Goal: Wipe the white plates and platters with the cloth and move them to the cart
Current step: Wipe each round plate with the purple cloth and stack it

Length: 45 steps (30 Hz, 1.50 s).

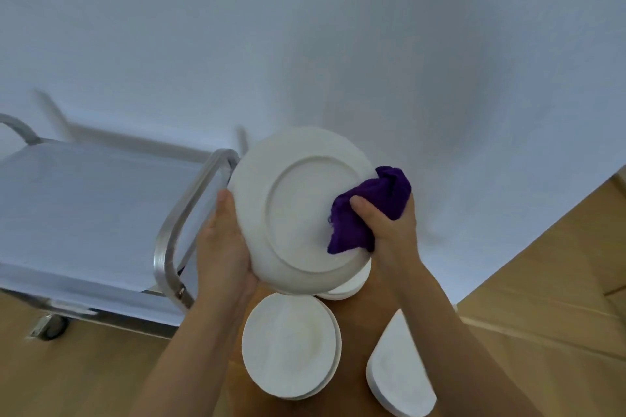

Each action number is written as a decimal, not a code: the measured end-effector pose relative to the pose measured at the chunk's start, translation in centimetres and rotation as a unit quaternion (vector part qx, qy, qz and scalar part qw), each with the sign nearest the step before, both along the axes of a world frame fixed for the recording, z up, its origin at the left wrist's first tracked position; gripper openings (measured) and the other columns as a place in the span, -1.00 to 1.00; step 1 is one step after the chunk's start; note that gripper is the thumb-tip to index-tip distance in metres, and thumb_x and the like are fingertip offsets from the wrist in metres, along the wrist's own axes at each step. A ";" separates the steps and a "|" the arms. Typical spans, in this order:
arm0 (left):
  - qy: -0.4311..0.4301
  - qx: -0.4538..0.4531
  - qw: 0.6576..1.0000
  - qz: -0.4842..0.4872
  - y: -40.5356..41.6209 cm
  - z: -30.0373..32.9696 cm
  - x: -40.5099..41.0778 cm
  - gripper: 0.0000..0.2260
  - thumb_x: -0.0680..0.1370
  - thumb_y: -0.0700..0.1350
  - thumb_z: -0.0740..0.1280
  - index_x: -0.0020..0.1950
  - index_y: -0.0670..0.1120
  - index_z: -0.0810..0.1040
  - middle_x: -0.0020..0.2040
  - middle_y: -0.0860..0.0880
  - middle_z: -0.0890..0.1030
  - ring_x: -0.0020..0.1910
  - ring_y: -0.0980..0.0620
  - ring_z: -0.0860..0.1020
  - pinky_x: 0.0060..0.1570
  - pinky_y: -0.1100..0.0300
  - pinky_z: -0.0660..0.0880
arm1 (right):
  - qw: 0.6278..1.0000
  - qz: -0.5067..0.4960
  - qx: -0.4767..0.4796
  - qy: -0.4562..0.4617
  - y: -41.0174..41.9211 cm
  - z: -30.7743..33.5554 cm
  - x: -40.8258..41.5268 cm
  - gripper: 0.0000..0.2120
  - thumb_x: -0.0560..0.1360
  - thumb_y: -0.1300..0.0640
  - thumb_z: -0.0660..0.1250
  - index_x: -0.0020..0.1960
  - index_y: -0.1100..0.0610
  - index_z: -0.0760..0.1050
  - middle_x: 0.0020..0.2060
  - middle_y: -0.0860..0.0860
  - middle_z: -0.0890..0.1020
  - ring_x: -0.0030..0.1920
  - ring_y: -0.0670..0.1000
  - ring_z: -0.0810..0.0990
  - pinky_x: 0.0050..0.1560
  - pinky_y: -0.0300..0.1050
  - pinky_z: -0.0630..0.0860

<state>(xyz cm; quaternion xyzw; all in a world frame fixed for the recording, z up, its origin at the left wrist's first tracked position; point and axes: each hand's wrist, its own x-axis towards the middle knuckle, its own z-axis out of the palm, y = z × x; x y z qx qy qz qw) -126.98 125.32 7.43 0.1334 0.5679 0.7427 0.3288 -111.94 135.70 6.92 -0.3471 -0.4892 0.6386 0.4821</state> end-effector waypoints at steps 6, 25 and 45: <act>-0.092 0.020 0.944 -0.316 -1.7 0.8 -3.5 -0.21 0.10 0.30 0.57 0.05 -0.30 0.61 -0.12 -0.27 0.62 -0.16 -0.20 0.60 -0.23 0.04 0.58 | 0.969 0.186 0.098 -0.130 2.7 4.3 2.5 -0.27 0.03 0.02 0.56 0.19 -0.01 0.45 0.02 0.00 0.61 0.02 0.04 0.62 -0.12 -0.10 0.59; -0.109 0.088 0.978 -0.152 0.4 1.1 1.3 -0.82 0.40 0.09 0.41 -0.12 0.05 0.72 0.00 -0.14 0.68 0.01 -0.16 0.65 -0.03 -0.11 0.58 | 0.984 -0.123 -0.128 -0.023 -4.6 -0.7 -2.0 -0.29 0.35 -0.05 0.47 0.39 -0.07 0.20 0.18 -0.05 0.51 0.12 -0.05 0.53 -0.09 -0.21 0.53; -0.056 0.022 0.996 -0.071 0.2 0.5 2.0 -0.79 0.49 -0.03 0.37 0.02 -0.13 0.63 -0.14 -0.14 0.70 -0.17 -0.10 0.68 -0.26 0.07 0.63 | 0.941 0.207 0.225 -0.142 -4.6 0.5 -3.3 -0.47 0.42 0.10 0.28 0.25 -0.37 0.26 0.21 -0.30 0.42 0.22 -0.13 0.45 0.21 -0.16 0.47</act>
